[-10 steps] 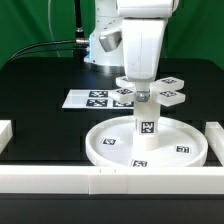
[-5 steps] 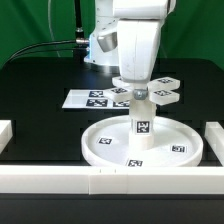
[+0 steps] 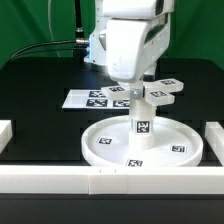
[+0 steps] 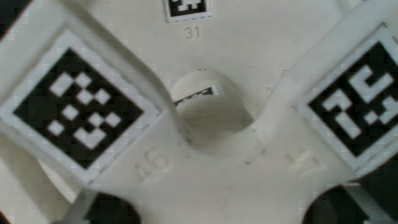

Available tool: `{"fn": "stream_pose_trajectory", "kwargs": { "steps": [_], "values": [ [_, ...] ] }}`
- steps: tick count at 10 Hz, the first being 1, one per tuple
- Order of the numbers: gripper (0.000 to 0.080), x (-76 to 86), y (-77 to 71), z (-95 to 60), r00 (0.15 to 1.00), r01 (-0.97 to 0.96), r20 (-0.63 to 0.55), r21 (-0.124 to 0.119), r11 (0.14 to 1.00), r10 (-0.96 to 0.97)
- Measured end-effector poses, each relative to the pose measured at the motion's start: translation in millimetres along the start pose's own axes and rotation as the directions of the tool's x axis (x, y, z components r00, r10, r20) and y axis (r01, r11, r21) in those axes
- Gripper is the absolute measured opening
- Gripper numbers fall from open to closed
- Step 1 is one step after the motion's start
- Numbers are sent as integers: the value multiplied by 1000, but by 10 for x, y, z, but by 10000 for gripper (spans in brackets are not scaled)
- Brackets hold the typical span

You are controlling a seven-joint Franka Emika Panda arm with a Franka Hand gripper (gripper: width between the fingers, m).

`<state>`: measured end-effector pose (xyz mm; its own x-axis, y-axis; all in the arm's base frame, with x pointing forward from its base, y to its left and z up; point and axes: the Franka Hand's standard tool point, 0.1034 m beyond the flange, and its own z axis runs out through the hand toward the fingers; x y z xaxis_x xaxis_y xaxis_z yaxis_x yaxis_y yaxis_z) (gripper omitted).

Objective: Assemble round table

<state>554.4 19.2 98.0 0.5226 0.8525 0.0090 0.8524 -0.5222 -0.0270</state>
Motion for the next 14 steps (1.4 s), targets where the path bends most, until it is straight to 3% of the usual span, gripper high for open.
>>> {"fn": "stream_pose_trajectory", "kwargs": {
  "steps": [2, 4, 10, 11, 13, 14],
  "values": [
    [443, 13, -24, 2, 964, -264, -7, 0, 964, 264],
    [443, 35, -55, 3, 855, -518, -10, 11, 855, 518],
    [443, 82, -86, 2, 630, -776, -25, 25, 631, 776],
    [443, 84, -91, 3, 571, -820, -24, 31, 572, 820],
    [443, 114, -135, 6, 323, -944, -14, 61, 323, 946],
    [443, 144, -156, 8, 211, -976, -8, 60, 211, 977]
  ]
}}
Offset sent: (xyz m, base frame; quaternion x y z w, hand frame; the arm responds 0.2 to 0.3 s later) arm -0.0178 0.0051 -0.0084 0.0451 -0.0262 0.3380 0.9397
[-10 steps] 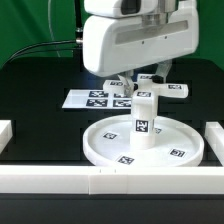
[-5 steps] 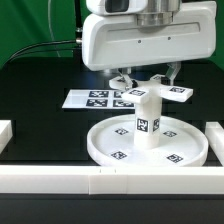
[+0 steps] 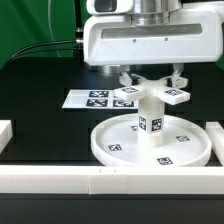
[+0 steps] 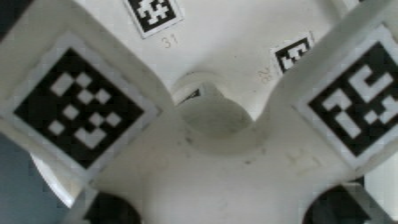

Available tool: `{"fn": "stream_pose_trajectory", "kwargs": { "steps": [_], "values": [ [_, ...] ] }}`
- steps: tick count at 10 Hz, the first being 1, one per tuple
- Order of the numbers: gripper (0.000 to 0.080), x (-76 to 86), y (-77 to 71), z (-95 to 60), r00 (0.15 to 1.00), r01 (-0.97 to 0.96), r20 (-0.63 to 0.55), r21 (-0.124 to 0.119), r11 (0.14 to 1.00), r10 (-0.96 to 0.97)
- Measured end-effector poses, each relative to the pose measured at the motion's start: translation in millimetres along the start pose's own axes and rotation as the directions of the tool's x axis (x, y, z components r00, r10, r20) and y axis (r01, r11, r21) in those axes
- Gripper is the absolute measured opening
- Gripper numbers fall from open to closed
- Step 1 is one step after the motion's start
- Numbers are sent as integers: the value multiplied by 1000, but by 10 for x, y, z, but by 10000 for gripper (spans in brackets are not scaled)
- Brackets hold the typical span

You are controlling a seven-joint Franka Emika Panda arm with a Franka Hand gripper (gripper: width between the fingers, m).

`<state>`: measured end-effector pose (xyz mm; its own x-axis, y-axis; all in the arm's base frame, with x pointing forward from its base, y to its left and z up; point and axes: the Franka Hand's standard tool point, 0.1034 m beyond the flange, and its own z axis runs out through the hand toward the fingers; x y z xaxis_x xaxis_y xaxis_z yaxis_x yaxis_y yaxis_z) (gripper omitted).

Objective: Assemble round table

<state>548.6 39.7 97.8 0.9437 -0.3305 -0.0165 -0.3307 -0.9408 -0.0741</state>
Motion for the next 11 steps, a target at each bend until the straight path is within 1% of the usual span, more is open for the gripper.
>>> {"fn": "stream_pose_trajectory", "kwargs": {
  "steps": [2, 3, 6, 9, 10, 11],
  "values": [
    [443, -1, -10, -6, 977, -215, -3, -2, 977, 215],
    [443, 3, -6, -7, 954, -300, -1, 3, 954, 300],
    [443, 26, -8, -8, 908, -418, -5, 16, 908, 418],
    [443, 36, -6, -9, 836, -549, 3, 27, 835, 549],
    [443, 35, 8, -3, 745, -667, 15, 53, 743, 667],
    [443, 36, 14, -7, 676, -736, 32, 77, 673, 736]
  ]
}}
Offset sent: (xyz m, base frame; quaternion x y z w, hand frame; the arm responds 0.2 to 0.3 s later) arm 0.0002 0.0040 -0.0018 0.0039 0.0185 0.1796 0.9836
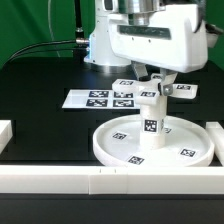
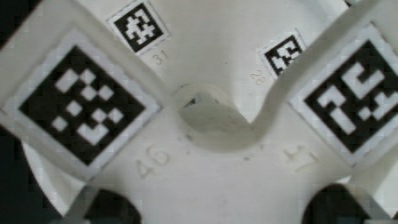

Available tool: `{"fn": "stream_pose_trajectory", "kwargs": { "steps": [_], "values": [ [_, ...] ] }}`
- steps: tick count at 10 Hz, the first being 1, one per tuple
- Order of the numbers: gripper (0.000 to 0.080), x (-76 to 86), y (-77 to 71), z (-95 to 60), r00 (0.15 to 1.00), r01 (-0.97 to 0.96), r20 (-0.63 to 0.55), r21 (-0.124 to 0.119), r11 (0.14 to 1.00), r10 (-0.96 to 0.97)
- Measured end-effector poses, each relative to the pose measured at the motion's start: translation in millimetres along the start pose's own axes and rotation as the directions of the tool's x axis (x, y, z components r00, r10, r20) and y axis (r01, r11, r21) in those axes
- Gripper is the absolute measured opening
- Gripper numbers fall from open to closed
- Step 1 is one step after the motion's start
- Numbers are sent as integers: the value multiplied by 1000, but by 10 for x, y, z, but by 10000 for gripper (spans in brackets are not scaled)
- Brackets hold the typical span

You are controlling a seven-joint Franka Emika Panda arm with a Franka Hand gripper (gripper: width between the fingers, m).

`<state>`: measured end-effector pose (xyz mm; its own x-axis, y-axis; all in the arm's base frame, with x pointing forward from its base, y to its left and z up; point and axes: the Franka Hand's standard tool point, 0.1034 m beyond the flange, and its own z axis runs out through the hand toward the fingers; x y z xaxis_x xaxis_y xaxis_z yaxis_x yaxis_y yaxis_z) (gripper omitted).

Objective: Assemble round table

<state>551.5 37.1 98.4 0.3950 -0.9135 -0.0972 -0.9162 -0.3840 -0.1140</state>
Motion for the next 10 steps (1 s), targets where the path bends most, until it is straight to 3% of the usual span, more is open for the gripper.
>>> {"fn": "stream_pose_trajectory", "kwargs": {
  "steps": [3, 6, 7, 10],
  "values": [
    [443, 27, -32, -13, 974, -224, 23, 37, 974, 223],
    [445, 20, -33, -9, 972, -235, 24, 36, 971, 234],
    [612, -12, -43, -41, 976, -215, 31, 22, 976, 215],
    [647, -18, -94, -358, 984, -170, 50, 33, 985, 169]
  ]
}}
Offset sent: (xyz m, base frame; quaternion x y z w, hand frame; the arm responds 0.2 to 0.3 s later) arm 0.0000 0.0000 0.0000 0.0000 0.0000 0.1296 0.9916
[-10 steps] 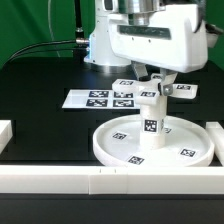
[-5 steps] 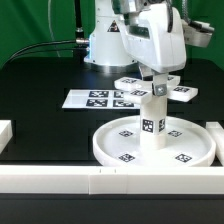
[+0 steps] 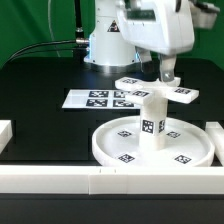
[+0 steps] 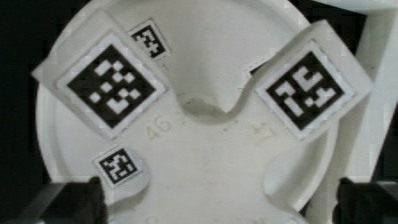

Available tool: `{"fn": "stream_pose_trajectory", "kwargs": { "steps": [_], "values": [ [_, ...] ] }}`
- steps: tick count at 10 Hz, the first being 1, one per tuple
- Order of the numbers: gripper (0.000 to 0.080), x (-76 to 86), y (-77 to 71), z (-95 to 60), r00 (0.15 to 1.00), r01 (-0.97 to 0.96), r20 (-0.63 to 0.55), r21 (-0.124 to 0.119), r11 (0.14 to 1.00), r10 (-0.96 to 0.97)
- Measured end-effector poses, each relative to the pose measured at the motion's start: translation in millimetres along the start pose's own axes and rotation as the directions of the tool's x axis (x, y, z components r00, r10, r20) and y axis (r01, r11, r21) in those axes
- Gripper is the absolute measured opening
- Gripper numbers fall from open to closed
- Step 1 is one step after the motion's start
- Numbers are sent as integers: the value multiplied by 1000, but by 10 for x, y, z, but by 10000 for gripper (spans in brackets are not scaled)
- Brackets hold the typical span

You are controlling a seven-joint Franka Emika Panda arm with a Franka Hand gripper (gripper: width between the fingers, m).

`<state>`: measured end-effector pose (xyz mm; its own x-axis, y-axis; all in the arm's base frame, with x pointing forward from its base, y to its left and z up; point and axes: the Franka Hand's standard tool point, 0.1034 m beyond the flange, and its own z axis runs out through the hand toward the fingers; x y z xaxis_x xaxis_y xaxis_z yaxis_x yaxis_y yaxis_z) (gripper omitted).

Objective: Assemble round table

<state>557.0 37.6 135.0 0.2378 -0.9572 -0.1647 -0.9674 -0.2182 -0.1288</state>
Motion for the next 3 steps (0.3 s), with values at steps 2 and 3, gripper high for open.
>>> {"fn": "stream_pose_trajectory", "kwargs": {
  "steps": [2, 3],
  "values": [
    [649, -9, 1, 9, 1000, 7, 0, -1, 1000, -7],
    [649, -11, 2, 12, 1000, 8, 0, -1, 1000, -8]
  ]
}}
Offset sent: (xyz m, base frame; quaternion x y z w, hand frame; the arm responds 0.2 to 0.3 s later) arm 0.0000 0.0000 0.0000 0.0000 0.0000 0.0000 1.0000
